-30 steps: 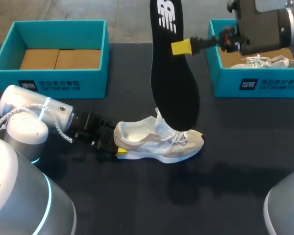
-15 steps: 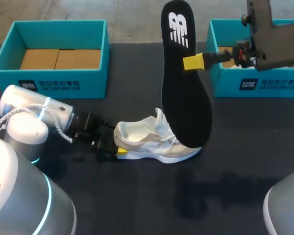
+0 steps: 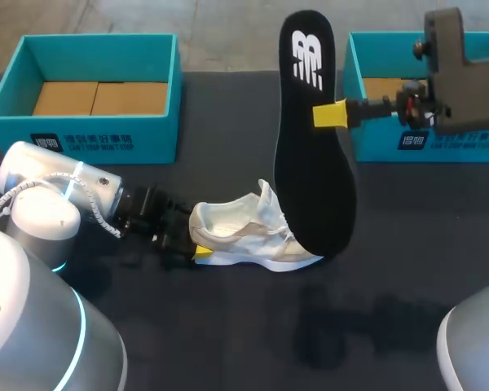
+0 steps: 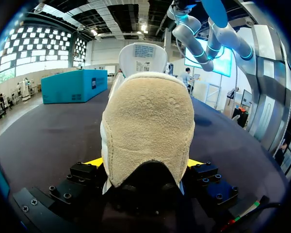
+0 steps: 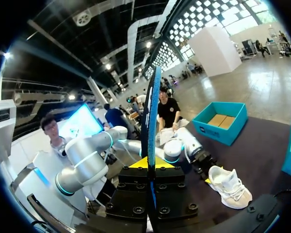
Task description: Take the shoe out of the shoebox, open the shoe tongue, remove and reinsert the insole, then place the shoe into the shoebox
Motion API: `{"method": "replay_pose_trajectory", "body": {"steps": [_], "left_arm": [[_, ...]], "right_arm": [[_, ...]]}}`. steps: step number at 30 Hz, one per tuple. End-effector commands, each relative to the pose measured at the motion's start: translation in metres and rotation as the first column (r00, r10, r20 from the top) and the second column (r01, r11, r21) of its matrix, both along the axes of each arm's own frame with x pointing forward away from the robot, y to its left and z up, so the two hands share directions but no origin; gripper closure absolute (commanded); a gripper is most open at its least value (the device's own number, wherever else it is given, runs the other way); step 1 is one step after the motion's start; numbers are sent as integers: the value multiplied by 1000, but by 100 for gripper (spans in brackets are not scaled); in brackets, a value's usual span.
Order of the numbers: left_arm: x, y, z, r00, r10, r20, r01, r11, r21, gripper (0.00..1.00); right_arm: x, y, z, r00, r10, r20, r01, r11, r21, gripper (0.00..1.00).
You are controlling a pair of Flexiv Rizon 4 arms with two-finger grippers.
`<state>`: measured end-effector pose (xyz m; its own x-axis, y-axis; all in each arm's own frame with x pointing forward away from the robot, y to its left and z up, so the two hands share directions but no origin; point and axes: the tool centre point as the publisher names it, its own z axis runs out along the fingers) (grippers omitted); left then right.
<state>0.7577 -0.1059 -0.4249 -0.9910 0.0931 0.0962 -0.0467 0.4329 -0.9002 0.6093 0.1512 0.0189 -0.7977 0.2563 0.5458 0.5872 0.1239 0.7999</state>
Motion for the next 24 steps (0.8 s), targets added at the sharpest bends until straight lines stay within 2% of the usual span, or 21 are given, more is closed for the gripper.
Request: {"method": "replay_pose_trajectory", "body": {"steps": [1,17,20,21,22,23,24], "left_arm": [[0,1,-2,1000,0,0,0,1000,1,100],[0,1,-2,1000,0,0,0,1000,1,100],[-2,2,4,1000,0,3,0,1000,13,100],[-2,3,5,1000,-3,7,3,1000,28,78],[-3,3,6,1000,1,7,-1,999,38,61],[-3,4,7,1000,4,5,-4,999,45,25],[-3,5,8,1000,5,6,-5,999,50,0]], "right_arm": [[0,2,-1,1000,-2,0,2,1000,0,100],[0,2,-1,1000,-2,0,2,1000,0,100],[0,2,-1,1000,-2,0,2,1000,0,100],[0,2,-1,1000,-2,0,2,1000,0,100],[0,2,-1,1000,-2,0,2,1000,0,100],[0,2,-1,1000,-2,0,2,1000,0,100],[0,2,-1,1000,-2,0,2,1000,0,100]]}}
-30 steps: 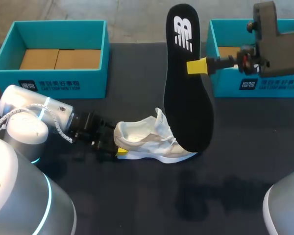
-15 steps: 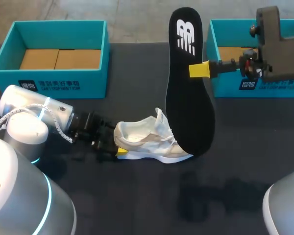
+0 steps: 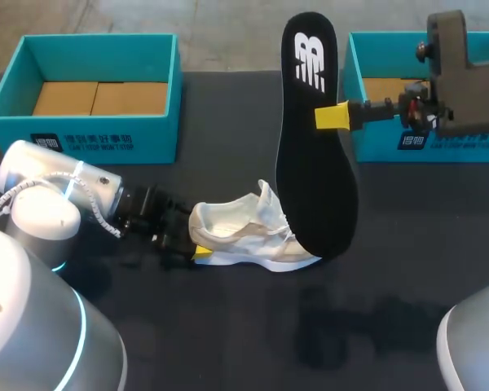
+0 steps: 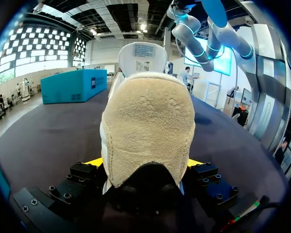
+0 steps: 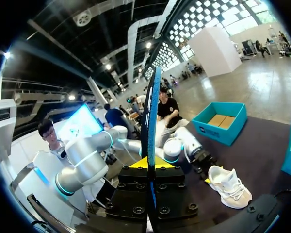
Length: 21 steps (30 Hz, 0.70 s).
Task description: Take the shoe out of the shoebox, open the shoe tongue, remove and reinsert the insole, then place the shoe into the shoebox
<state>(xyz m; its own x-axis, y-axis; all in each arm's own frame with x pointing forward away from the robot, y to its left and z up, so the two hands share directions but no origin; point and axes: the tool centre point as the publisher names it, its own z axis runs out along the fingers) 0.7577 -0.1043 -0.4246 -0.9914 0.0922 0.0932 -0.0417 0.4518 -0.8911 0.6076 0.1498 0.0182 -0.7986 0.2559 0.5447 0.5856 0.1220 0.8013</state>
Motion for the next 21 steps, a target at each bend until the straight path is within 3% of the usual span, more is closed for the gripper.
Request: {"method": "replay_pose_trajectory", "body": {"steps": [1,11,21], "left_arm": [[-3,5,10,1000,8,2,-8,999,32,0],[-9,13,21,1000,3,-6,-2,987,163,0],[-5,24,29,1000,-9,18,2,932,363,0]], "right_arm": [[2,3,0,1000,-1,-2,1,1000,-2,100],[2,3,0,1000,-1,-2,1,1000,-2,100],[2,3,0,1000,-1,-2,1,1000,-2,100]]}}
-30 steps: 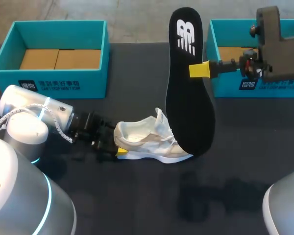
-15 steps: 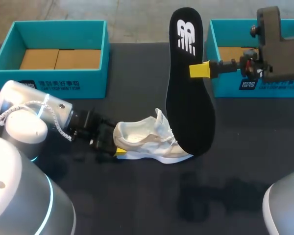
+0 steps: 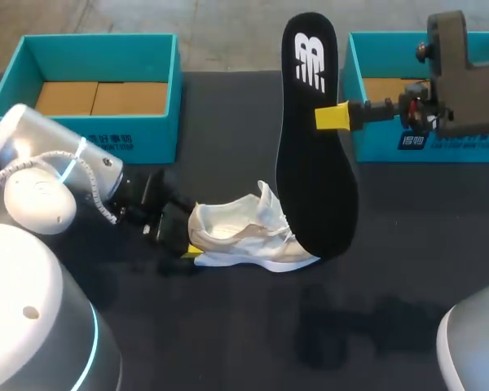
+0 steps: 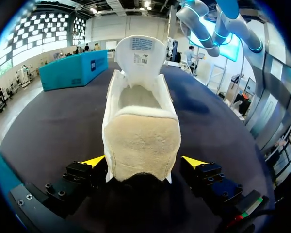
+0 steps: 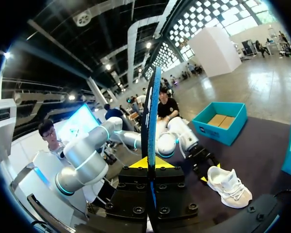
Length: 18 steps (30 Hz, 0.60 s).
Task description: Take the shoe out of the shoebox, open the shoe tongue, remove and reinsert the insole, then place the shoe into the shoebox
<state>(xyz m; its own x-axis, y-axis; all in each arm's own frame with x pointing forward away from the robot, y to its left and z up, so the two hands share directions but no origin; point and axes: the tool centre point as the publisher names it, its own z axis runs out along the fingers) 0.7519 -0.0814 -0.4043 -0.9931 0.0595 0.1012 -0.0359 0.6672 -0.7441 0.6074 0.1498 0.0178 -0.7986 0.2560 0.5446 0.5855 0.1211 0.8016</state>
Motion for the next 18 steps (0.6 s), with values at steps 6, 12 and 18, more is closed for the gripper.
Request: {"method": "replay_pose_trajectory", "body": {"steps": [6,12,18], "left_arm": [[3,5,11,999,-39,4,37,971,237,0],[2,11,24,998,-56,15,49,949,312,0],[2,14,32,998,-54,28,44,960,276,0]], "right_arm": [[2,3,0,1000,0,-3,0,1000,-3,100],[2,3,0,1000,0,-3,0,1000,-3,100],[2,3,0,1000,0,-3,0,1000,-3,100]]}}
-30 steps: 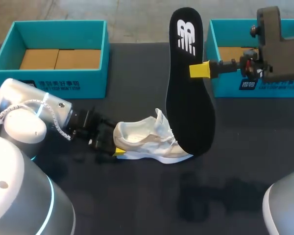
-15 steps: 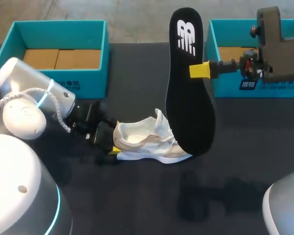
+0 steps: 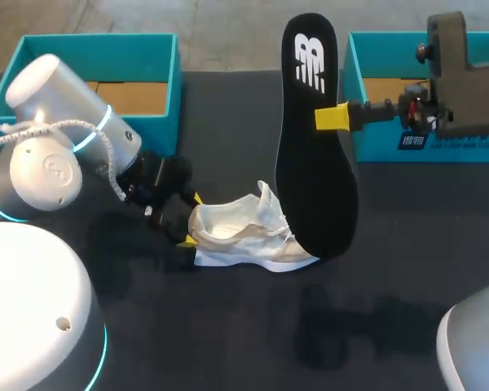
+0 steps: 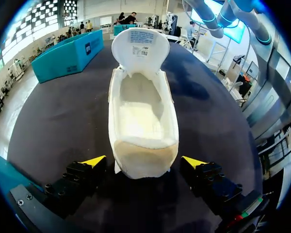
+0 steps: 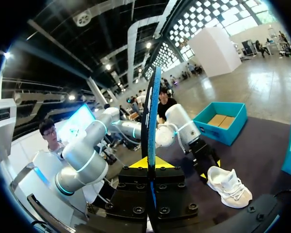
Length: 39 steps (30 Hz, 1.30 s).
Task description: Take the shoe out of the shoebox, open the shoe tongue, remove and reinsert the insole, then place the shoe into the shoebox
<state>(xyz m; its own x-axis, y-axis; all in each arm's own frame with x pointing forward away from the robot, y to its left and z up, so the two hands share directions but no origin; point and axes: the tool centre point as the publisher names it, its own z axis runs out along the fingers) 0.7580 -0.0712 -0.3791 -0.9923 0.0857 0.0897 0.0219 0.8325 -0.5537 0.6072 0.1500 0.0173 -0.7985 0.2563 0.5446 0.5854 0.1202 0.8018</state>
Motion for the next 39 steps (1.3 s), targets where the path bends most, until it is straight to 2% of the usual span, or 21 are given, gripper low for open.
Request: {"method": "replay_pose_trajectory", "body": {"steps": [1,9,16,22,39], "left_arm": [[-4,3,7,1000,1,6,-1,1000,26,0],[-4,3,7,1000,1,6,-1,1000,26,0],[-9,11,15,998,56,-14,-53,985,164,0],[-11,7,20,998,69,10,-69,954,290,0],[-11,3,36,996,31,83,-64,898,435,0]], "right_arm": [[2,3,1,1000,0,-3,0,1000,-3,100],[2,3,1,1000,0,-3,0,1000,-3,100],[2,3,1,1000,0,-3,0,1000,-3,100],[2,3,1,1000,0,-3,0,1000,-3,100],[2,3,1,1000,0,-3,0,1000,-3,100]]}}
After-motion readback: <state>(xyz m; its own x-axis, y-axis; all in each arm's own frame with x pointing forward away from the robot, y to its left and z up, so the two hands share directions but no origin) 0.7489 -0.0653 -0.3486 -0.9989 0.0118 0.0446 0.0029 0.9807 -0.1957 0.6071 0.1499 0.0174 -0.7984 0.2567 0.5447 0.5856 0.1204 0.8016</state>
